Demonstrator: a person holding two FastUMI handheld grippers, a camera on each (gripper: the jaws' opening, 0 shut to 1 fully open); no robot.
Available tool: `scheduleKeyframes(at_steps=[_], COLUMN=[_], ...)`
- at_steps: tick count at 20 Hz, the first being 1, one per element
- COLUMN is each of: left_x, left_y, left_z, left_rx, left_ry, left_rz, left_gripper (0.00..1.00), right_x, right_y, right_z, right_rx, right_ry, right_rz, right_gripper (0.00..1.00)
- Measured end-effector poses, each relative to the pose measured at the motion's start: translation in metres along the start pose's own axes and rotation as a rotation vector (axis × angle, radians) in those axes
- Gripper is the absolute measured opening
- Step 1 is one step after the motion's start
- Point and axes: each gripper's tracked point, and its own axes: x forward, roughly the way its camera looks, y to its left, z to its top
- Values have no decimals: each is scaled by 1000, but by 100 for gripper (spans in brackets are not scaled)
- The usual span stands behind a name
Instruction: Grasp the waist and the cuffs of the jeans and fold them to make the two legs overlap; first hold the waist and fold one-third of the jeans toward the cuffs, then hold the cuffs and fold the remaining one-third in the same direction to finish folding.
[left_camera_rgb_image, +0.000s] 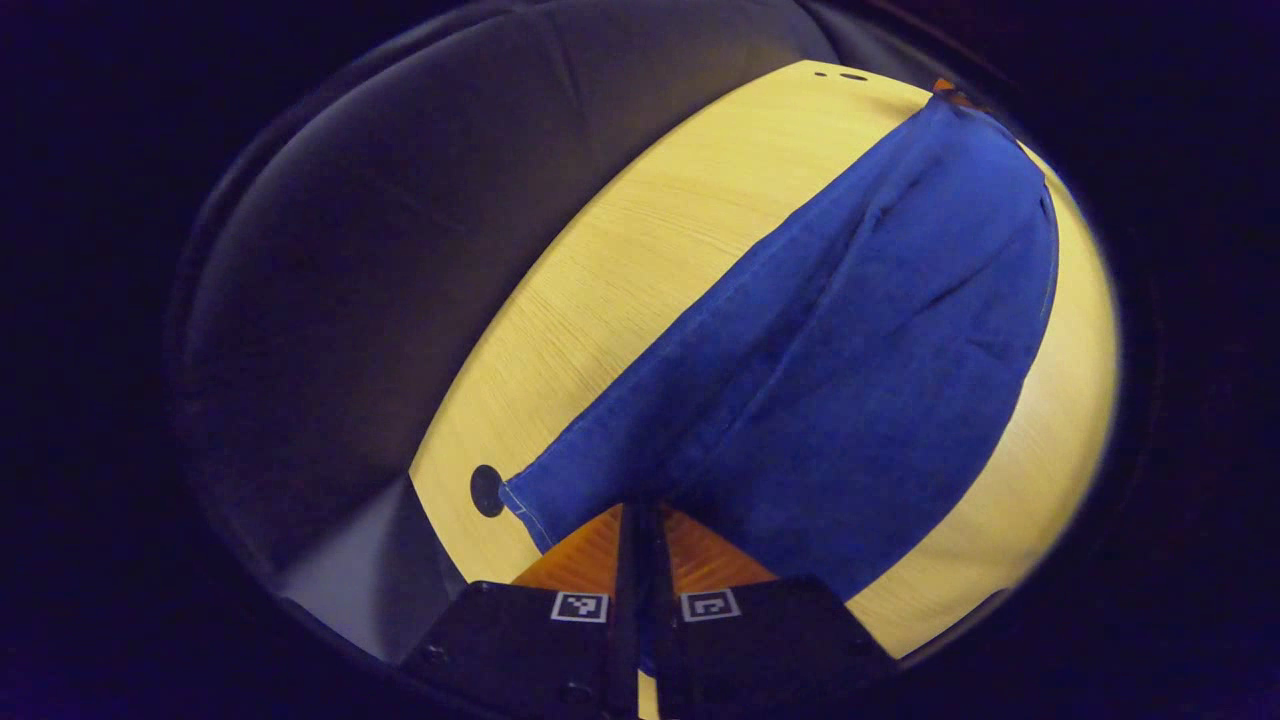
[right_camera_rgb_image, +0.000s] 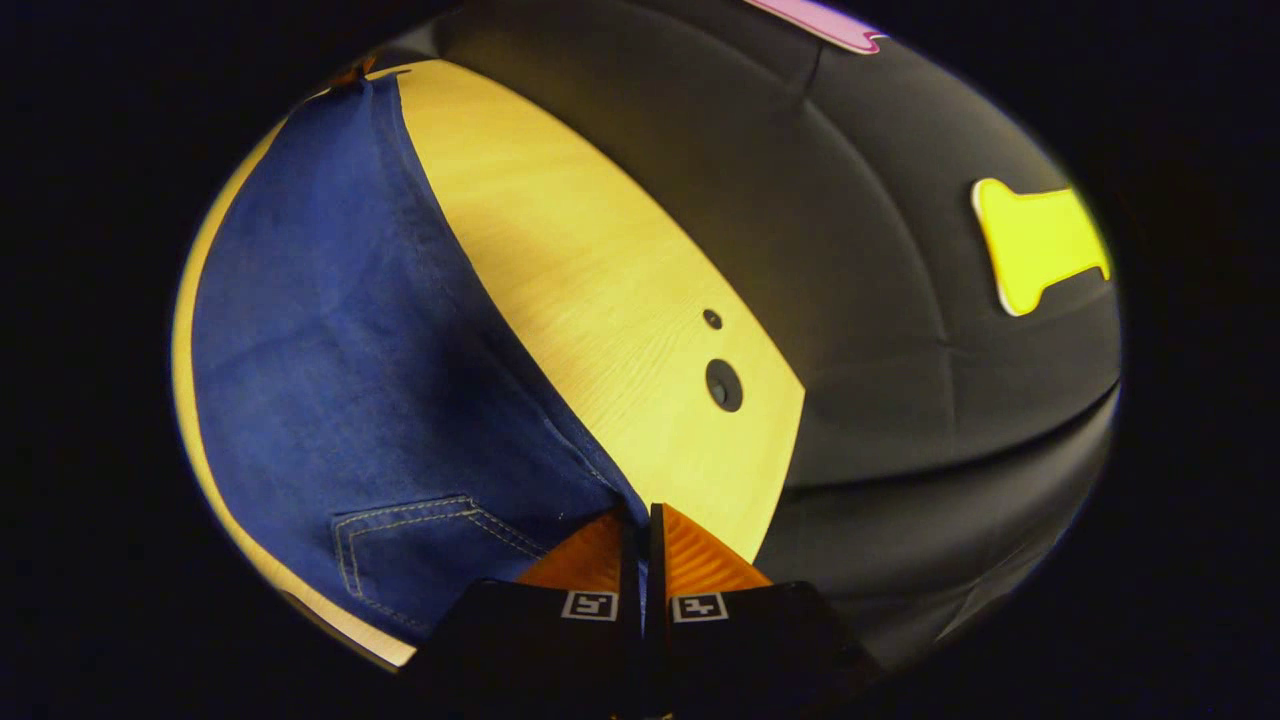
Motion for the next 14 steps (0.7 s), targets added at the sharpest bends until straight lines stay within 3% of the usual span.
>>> scheduleKeyframes(at_steps=[1, 2, 4, 5, 7, 8, 9, 10, 13, 14], left_x=[-1, 0, -4, -10, -25, -37, -51, -66, -107, -122], left_y=[2, 9, 24, 33, 45, 55, 62, 66, 65, 63], left_z=[-3, 1, 0, -3, -5, -5, -5, -3, 5, 8], left_rx=[-24, -56, -117, -142, -223, -242, -255, -272, -386, -434], left_ry=[17, 2, -21, -26, -99, -126, -154, -194, -329, -370], left_rz=[-8, 20, 94, 133, 189, 226, 249, 258, 254, 241], left_gripper=[27, 49, 93, 92, 97, 96, 96, 97, 97, 97], right_x=[7, 6, -1, -3, -14, -26, -39, -55, -96, -111], right_y=[5, 6, -3, -8, -20, -33, -47, -59, -85, -86], right_z=[-2, 0, 5, 5, 5, 7, 16, 22, 27, 25], right_rx=[-12, -34, -84, -87, -30, 7, 43, 77, 159, 210], right_ry=[10, 14, -4, -9, -10, -25, -60, -89, -163, -173], right_rz=[2, -9, -59, -78, -100, -132, -163, -194, -239, -232], right_gripper=[16, 27, 31, 46, 58, 58, 68, 70, 83, 83])
